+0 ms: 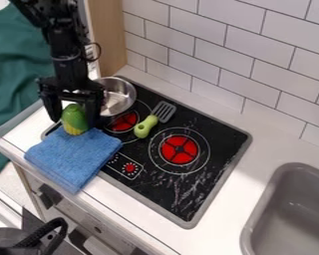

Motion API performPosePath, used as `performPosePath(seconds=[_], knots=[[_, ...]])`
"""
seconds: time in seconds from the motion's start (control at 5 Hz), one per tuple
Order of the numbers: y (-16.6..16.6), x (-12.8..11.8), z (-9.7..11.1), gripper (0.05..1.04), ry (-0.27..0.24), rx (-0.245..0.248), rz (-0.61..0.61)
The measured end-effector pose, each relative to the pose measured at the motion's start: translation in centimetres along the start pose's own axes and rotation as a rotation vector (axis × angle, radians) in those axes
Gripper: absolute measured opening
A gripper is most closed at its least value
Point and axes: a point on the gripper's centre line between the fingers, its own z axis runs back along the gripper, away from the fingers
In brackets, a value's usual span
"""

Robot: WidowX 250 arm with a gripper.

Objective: Put the corn in the pot

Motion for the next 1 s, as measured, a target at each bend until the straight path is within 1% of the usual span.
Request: performPosePath(seconds=[0.2,0.4,0.6,0.8,1.0], knots=[[0.2,0.1,-0.3,0.950,0.010,-0.003,-0.001],[0.2,0.1,-0.5,0.701,0.014,-0.008,-0.010],[0.3,0.2,-0.4,0.689,-0.001,-0.006,0.002],[0.4,0.0,1.1,0.689,-0.043,0.009,0.001],[0.3,0.1,3.7,0.689,-0.110,0.031,0.010]])
